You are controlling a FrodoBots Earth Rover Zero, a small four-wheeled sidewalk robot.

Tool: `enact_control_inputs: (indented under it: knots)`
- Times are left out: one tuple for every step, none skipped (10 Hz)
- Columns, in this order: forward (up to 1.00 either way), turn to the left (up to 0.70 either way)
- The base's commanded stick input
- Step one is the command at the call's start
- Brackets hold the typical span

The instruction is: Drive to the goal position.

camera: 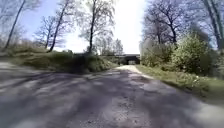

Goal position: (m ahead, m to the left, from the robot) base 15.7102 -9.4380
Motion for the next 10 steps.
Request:
enact_control_inputs:
  knots:
    - [0.45,0.00]
    - [0.45,0.00]
    - [0.45,0.00]
    - [0.45,0.00]
    - [0.45,0.00]
    - [0.45,0.00]
    - [0.45,0.00]
    - [0.45,0.00]
    - [0.45,0.00]
    - [0.45,0.00]
